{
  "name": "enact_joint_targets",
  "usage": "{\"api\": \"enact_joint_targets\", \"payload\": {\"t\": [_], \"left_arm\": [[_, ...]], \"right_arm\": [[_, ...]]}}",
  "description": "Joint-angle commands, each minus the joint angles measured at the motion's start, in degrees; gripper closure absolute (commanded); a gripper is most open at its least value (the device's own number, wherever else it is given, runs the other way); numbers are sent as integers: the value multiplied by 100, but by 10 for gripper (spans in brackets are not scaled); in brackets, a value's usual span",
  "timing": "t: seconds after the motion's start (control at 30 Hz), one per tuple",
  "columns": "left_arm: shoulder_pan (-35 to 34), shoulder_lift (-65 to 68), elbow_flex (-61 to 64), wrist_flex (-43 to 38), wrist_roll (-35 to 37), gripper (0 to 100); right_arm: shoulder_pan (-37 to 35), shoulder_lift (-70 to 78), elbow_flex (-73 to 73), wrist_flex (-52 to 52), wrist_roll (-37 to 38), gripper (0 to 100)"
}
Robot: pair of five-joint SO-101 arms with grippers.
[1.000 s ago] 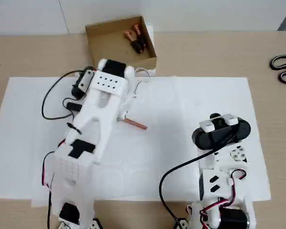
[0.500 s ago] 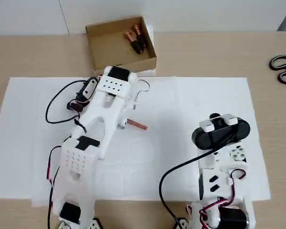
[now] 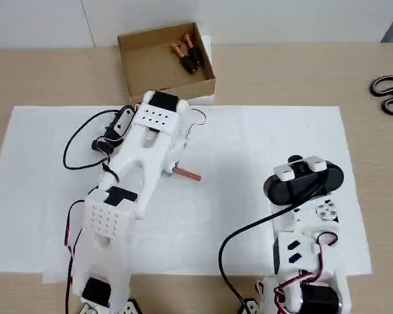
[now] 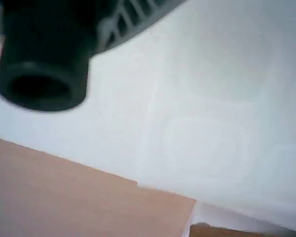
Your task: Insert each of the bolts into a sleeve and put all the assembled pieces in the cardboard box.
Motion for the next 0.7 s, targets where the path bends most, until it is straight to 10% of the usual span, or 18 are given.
{"api": "enact_joint_targets", "payload": {"t": [0.0, 0.67], "left_arm": [[-26, -35, -22, -26, 26, 917], [0, -360, -690, 193, -18, 994]], "right_arm": [[31, -66, -35, 4, 44, 994], [40, -66, -44, 4, 44, 994]]}}
